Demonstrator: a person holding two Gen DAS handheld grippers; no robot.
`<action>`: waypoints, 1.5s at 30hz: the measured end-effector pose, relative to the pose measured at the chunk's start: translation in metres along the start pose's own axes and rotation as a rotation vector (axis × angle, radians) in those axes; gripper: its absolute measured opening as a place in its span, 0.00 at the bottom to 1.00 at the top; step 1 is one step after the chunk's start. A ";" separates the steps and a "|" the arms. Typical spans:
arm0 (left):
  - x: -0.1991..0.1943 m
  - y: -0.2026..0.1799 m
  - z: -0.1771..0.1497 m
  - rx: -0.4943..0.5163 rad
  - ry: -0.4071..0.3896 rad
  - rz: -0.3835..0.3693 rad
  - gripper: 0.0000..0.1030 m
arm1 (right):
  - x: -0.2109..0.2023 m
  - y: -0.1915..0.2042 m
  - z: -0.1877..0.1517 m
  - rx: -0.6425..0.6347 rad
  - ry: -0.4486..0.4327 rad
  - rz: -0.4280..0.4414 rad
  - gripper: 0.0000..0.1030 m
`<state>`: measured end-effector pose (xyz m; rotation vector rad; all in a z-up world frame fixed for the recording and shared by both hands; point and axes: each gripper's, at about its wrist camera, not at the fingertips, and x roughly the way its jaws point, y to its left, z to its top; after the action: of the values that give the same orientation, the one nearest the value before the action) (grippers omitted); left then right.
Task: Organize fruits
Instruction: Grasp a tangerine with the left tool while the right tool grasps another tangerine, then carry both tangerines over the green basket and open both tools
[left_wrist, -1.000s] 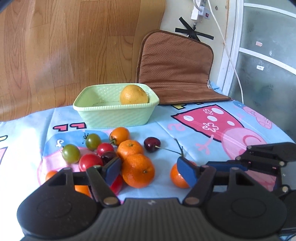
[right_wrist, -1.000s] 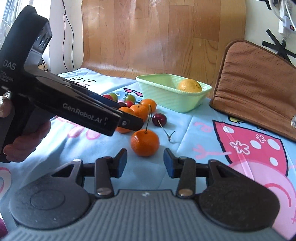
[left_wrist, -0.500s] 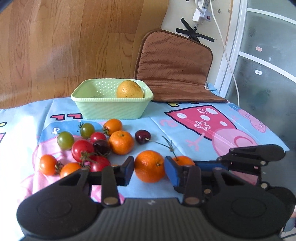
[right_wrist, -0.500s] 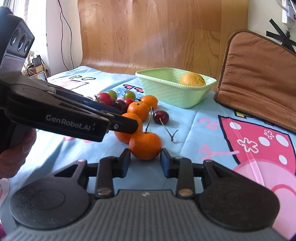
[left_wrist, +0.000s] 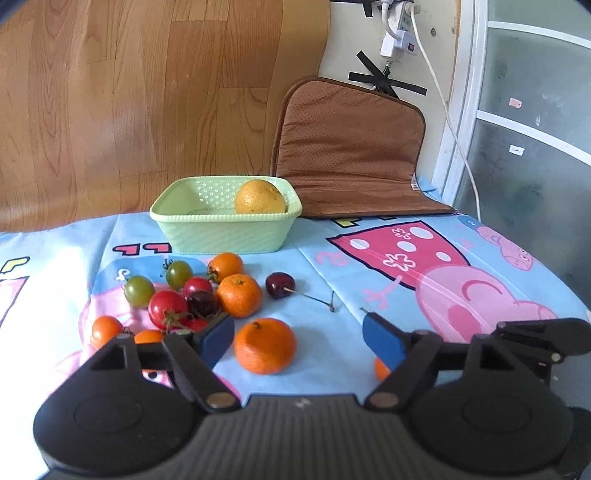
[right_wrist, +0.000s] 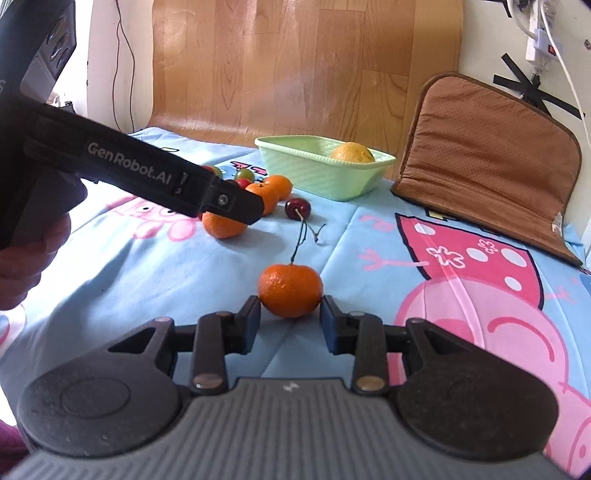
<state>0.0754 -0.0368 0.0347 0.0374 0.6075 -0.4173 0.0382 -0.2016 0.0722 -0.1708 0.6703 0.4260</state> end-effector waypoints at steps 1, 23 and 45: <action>0.001 -0.001 -0.001 0.013 -0.003 0.022 0.78 | 0.001 0.000 0.001 0.001 -0.001 0.000 0.37; 0.022 0.022 -0.016 -0.016 0.075 -0.041 0.41 | 0.010 -0.002 -0.001 0.013 -0.002 0.037 0.40; 0.015 0.073 0.057 -0.111 -0.011 -0.120 0.41 | 0.033 -0.028 0.028 0.025 0.032 0.102 0.09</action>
<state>0.1465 0.0155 0.0672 -0.1079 0.6231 -0.4987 0.0892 -0.2075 0.0730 -0.1201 0.7179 0.5131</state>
